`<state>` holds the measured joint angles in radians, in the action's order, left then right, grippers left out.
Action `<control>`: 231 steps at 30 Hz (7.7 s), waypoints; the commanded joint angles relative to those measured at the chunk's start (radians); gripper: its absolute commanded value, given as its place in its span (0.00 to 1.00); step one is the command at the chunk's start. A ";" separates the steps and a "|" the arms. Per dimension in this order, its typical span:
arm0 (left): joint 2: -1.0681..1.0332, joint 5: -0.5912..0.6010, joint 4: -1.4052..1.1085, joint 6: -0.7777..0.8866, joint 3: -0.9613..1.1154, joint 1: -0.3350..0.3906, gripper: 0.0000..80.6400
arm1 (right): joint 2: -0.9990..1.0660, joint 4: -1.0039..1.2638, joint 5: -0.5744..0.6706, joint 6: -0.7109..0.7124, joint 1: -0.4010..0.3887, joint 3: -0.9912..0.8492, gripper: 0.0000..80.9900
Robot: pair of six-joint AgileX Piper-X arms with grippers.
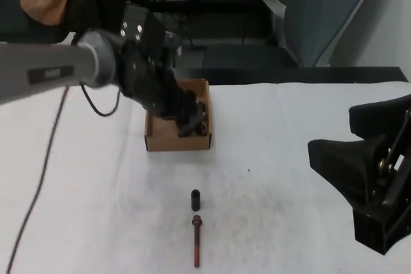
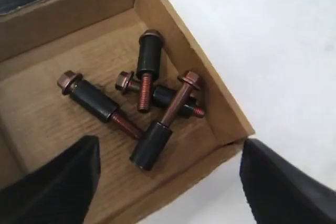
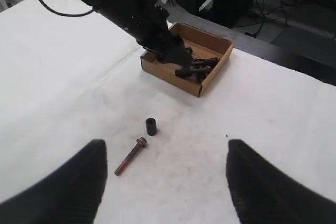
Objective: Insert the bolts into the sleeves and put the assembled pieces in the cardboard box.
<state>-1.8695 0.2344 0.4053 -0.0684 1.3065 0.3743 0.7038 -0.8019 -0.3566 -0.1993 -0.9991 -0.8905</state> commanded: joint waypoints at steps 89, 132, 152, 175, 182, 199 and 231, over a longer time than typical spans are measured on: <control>0.915 -0.188 -0.357 0.203 -1.043 0.093 0.60 | 0.789 0.775 0.164 -0.054 0.130 0.230 0.70; 1.047 -0.181 -0.551 0.203 -1.093 0.065 0.45 | 1.192 0.782 0.214 0.154 0.203 -0.093 0.31; 1.047 -0.181 -0.551 0.203 -1.093 0.065 0.45 | 1.187 -0.062 0.289 0.406 0.236 -0.527 0.01; 1.047 -0.181 -0.551 0.203 -1.093 0.065 0.45 | 1.350 -0.051 0.357 0.427 0.302 -0.526 0.40; 1.047 -0.181 -0.551 0.203 -1.093 0.065 0.45 | 1.350 -0.053 0.452 0.496 0.302 -0.528 0.19; 1.047 -0.076 -0.485 0.187 -1.093 0.065 0.46 | 1.332 -0.021 0.321 0.444 0.302 -0.528 0.00; 0.177 -0.062 -0.087 0.173 -0.413 0.375 0.46 | 0.275 -0.116 0.221 0.057 0.353 0.006 0.01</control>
<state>-1.6710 0.2132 0.3127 0.1116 0.8596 0.7451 1.0261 -0.8990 -0.1350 -0.1386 -0.6493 -0.8882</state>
